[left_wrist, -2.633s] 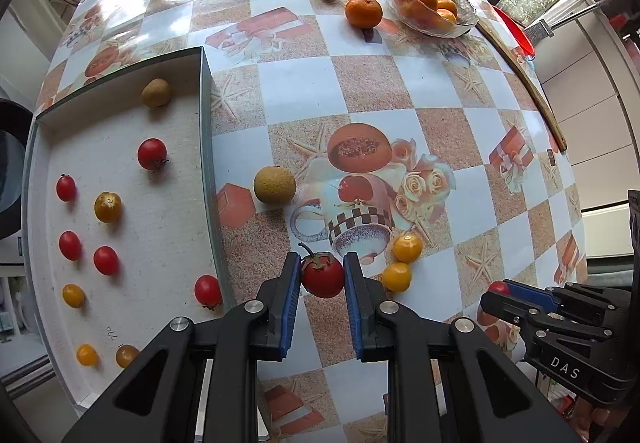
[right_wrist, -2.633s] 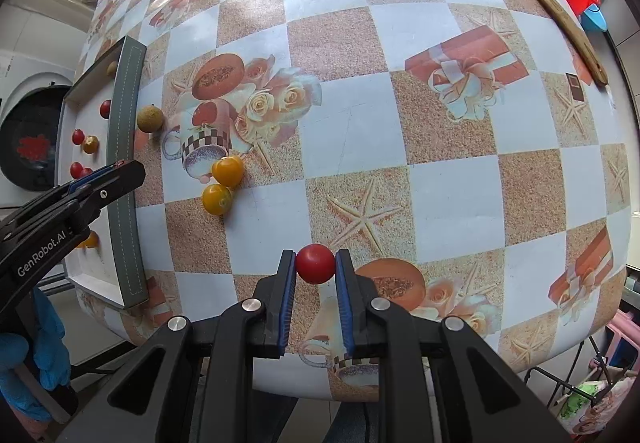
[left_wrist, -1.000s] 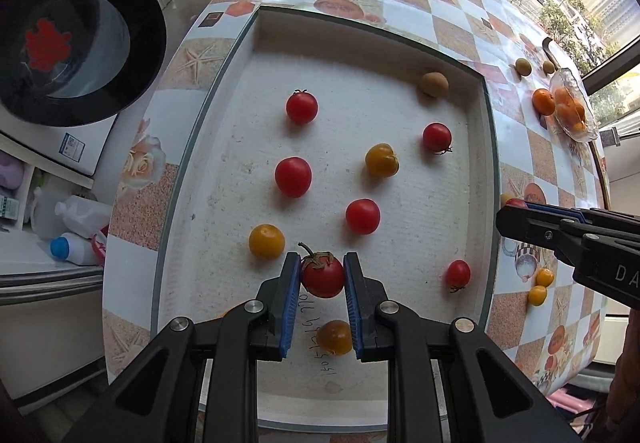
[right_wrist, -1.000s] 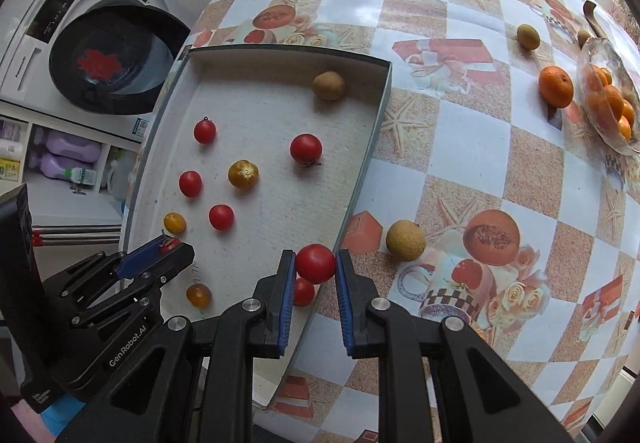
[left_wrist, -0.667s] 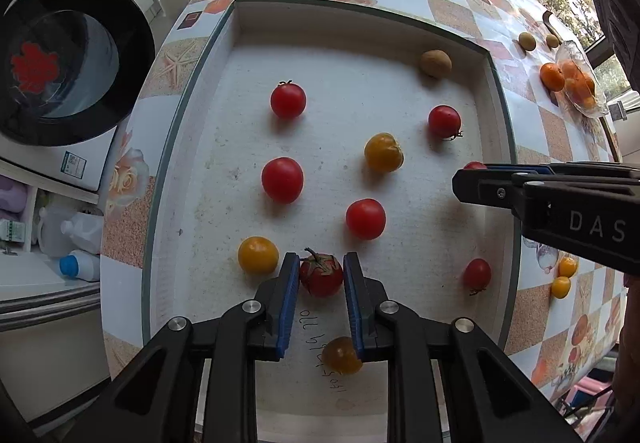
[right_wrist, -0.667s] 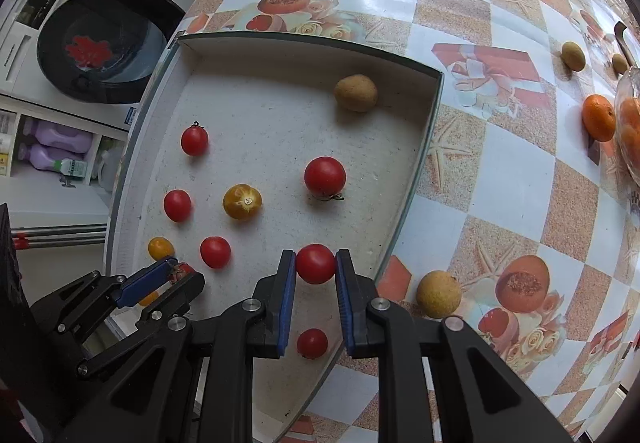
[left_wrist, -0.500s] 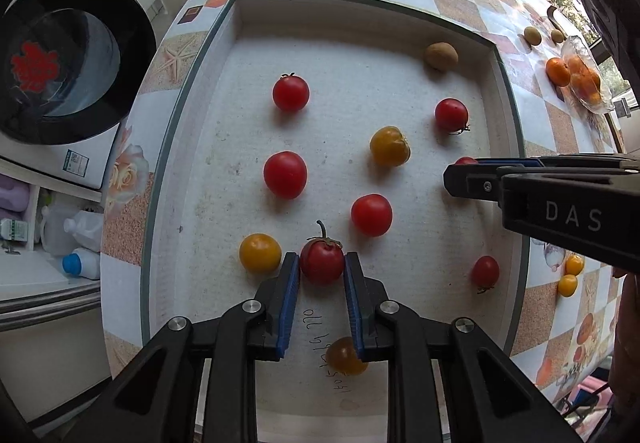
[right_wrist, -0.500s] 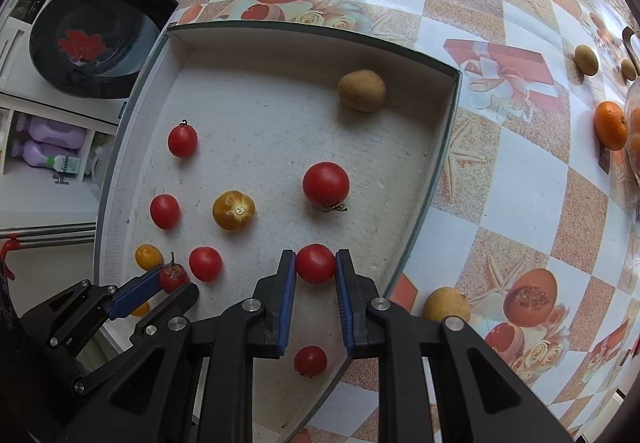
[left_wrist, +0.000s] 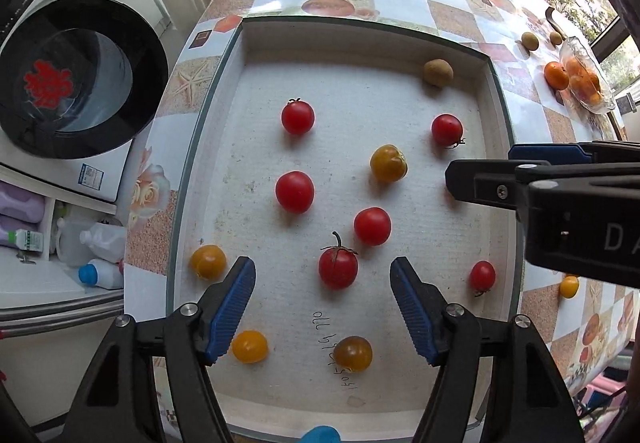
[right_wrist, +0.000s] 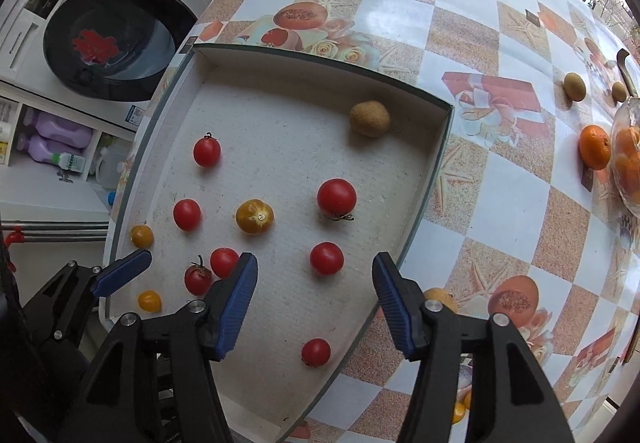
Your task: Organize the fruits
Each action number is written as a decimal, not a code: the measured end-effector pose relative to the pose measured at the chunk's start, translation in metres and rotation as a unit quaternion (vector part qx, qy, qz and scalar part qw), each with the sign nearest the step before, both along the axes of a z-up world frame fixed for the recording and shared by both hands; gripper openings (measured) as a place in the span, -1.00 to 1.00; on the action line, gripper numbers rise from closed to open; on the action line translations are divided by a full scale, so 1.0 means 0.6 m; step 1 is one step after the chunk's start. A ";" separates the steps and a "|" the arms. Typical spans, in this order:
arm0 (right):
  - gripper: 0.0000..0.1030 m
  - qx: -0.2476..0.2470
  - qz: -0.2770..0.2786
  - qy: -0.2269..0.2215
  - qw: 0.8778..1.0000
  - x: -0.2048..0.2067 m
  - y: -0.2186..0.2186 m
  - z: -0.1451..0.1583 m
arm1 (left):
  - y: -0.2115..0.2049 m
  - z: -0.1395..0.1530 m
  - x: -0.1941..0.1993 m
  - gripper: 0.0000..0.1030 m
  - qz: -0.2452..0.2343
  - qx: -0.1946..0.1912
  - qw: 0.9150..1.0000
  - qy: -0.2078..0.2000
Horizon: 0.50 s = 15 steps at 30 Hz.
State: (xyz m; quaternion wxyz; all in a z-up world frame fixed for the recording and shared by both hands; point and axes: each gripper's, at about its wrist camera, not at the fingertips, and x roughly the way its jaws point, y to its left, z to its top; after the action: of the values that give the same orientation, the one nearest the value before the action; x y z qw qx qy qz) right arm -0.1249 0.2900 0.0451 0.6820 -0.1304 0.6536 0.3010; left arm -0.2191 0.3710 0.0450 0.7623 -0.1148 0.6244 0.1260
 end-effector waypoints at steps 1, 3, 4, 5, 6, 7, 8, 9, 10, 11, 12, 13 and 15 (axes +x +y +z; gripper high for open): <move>0.32 -0.001 -0.003 -0.002 1.000 0.000 -0.004 0.007 | 0.001 0.003 -0.002 0.38 0.001 -0.002 1.000 0.000; 0.54 -0.007 -0.009 -0.004 1.000 -0.003 -0.014 0.016 | 0.001 0.008 -0.005 0.38 0.001 -0.004 1.000 -0.003; 0.59 -0.007 -0.012 -0.003 1.000 -0.004 -0.018 0.019 | 0.001 0.007 -0.004 0.38 0.002 -0.005 1.000 -0.002; 0.59 -0.008 -0.013 -0.001 1.000 -0.005 -0.021 0.022 | 0.001 0.008 -0.005 0.38 0.003 -0.007 1.000 -0.001; 0.59 -0.010 -0.015 0.002 1.000 -0.005 -0.027 0.024 | 0.002 0.008 -0.007 0.40 0.004 -0.010 1.000 0.001; 0.61 -0.012 -0.018 0.004 1.000 -0.006 -0.031 0.025 | 0.003 0.008 -0.008 0.68 0.007 -0.012 1.000 0.004; 0.67 -0.013 -0.021 0.004 1.000 -0.011 -0.034 0.026 | 0.004 0.009 -0.011 0.91 0.010 -0.011 1.000 0.004; 0.70 -0.014 -0.024 0.003 1.000 -0.012 -0.038 0.029 | 0.004 0.012 -0.013 0.92 0.014 -0.008 1.000 0.001; 0.74 -0.016 -0.027 0.001 1.000 -0.013 -0.042 0.032 | 0.003 0.014 -0.015 0.92 0.015 -0.006 1.000 0.002; 0.82 -0.017 -0.030 0.000 0.999 -0.016 -0.043 0.033 | 0.001 0.015 -0.018 0.92 0.016 -0.005 1.000 0.004; 0.87 -0.017 -0.032 0.000 0.999 -0.018 -0.046 0.034 | 0.002 0.015 -0.020 0.92 0.018 -0.005 1.000 0.007; 0.98 -0.018 -0.034 -0.001 0.999 -0.020 -0.050 0.036 | 0.001 0.015 -0.021 0.92 0.018 -0.005 1.000 0.009; 0.99 -0.021 -0.034 -0.003 0.999 -0.024 -0.052 0.040 | 0.001 0.015 -0.025 0.92 0.021 -0.003 1.000 0.013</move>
State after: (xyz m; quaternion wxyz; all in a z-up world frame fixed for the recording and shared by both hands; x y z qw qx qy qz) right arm -0.1391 0.2589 0.0690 0.6911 -0.1231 0.6616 0.2639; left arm -0.2342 0.3719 0.0542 0.7507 -0.1286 0.6323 0.1420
